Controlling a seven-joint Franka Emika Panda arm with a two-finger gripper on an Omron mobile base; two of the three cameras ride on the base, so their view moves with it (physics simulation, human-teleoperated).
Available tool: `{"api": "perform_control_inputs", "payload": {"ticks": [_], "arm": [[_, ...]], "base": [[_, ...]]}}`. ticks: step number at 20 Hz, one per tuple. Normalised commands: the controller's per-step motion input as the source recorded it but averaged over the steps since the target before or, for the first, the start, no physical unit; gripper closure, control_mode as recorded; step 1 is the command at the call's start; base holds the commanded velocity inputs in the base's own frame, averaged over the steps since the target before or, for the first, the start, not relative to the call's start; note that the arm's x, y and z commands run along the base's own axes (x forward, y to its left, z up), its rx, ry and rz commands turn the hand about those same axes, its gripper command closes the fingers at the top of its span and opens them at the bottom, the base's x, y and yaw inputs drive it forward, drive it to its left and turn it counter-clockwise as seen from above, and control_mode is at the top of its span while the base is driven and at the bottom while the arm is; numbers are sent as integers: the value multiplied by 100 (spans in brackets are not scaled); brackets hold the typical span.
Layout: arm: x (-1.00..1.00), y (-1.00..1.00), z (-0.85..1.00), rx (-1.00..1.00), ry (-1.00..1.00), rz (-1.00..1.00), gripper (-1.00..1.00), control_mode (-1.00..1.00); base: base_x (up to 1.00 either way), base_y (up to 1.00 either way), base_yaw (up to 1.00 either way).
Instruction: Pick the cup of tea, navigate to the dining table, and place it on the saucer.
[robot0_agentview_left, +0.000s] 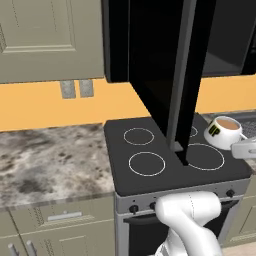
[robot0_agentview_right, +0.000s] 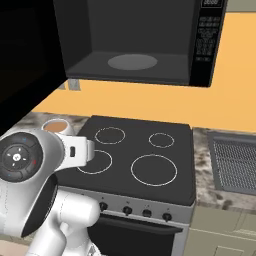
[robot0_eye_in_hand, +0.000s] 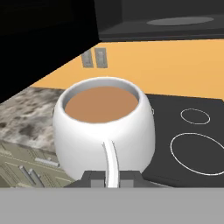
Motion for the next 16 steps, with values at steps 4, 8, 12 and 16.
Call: {"api": "perform_control_inputs", "payload": {"ticks": [4, 8, 12, 16], "arm": [[0, 0, 0, 0, 0, 0, 100, 100], [0, 0, 0, 0, 0, 0, 100, 100], [0, 0, 0, 0, 0, 0, 100, 100], [0, 0, 0, 0, 0, 0, 100, 100]], "base": [[-16, -29, 30], [-24, -16, 54], [-29, -16, 64], [-46, -14, 69]]}}
